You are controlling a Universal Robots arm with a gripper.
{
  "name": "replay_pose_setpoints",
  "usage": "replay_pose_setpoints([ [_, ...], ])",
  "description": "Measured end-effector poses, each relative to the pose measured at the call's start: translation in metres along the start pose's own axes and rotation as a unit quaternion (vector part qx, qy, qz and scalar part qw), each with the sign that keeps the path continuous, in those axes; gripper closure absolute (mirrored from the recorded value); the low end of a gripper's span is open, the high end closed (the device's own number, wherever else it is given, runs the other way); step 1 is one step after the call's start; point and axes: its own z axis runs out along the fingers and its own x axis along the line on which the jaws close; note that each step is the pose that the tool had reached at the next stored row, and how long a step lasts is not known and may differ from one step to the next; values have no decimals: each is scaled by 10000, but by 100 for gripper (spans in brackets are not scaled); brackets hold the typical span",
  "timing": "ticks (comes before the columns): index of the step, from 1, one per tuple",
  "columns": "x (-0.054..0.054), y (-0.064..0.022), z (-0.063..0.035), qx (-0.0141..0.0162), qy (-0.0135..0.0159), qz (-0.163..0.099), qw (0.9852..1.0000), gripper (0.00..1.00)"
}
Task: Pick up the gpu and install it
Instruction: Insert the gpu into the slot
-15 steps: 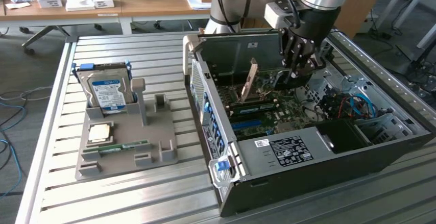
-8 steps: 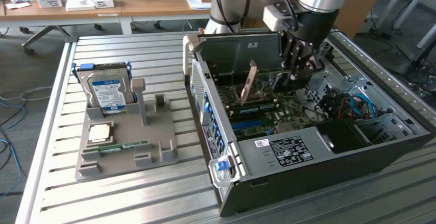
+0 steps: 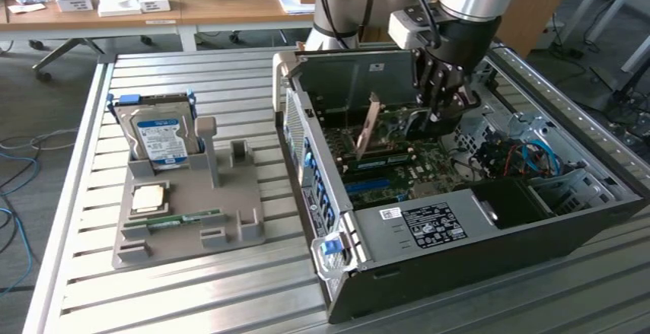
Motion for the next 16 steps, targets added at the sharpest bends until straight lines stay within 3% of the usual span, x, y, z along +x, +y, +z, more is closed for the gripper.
replay_pose_setpoints([
  [16, 4, 96, 269, 11, 1, 0, 10000, 73],
])
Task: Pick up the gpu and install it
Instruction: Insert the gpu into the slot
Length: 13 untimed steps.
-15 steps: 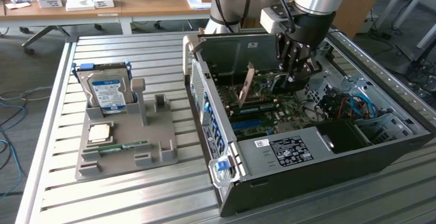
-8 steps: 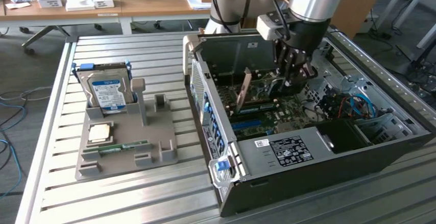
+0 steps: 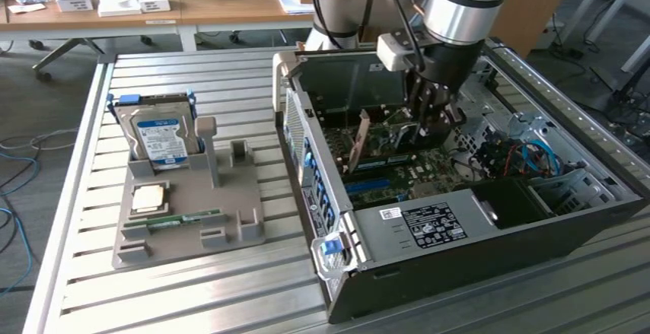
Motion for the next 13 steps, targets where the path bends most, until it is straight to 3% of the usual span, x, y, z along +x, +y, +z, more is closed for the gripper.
replay_pose_setpoints([
  [13, 3, 58, 189, 8, 0, -1, 10000, 73],
])
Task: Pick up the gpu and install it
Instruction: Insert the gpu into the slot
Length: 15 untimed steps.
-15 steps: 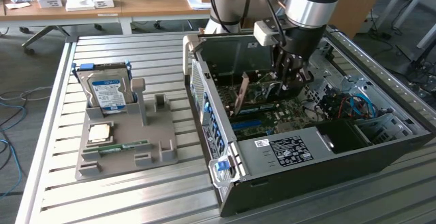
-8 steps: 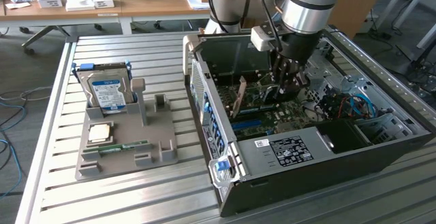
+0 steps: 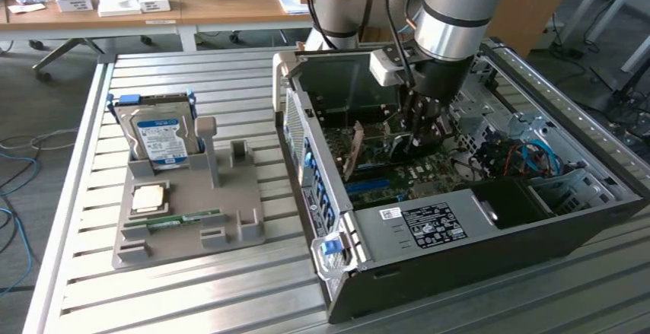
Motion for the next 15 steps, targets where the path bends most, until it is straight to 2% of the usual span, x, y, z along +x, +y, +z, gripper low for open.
replay_pose_setpoints([
  [9, -12, 25, 7, 0, -1, 1, 10000, 73],
  [15, -12, 75, 73, 5, 0, 1, 10000, 73],
])
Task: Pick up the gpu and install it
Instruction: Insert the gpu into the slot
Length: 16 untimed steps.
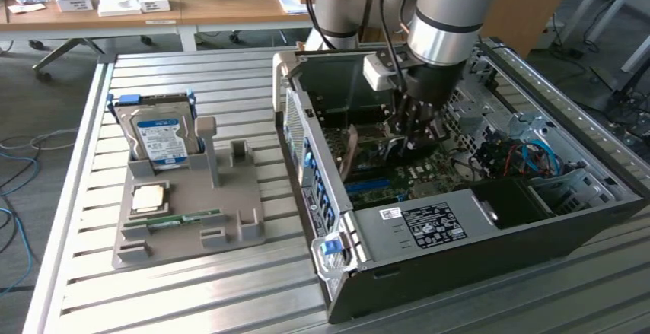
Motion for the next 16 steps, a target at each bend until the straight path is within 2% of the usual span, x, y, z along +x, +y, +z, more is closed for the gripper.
replay_pose_setpoints([
  [7, 1, 39, 103, 7, -1, 0, 10000, 73],
  [16, 1, 73, 127, 8, -1, 0, 10000, 73],
])
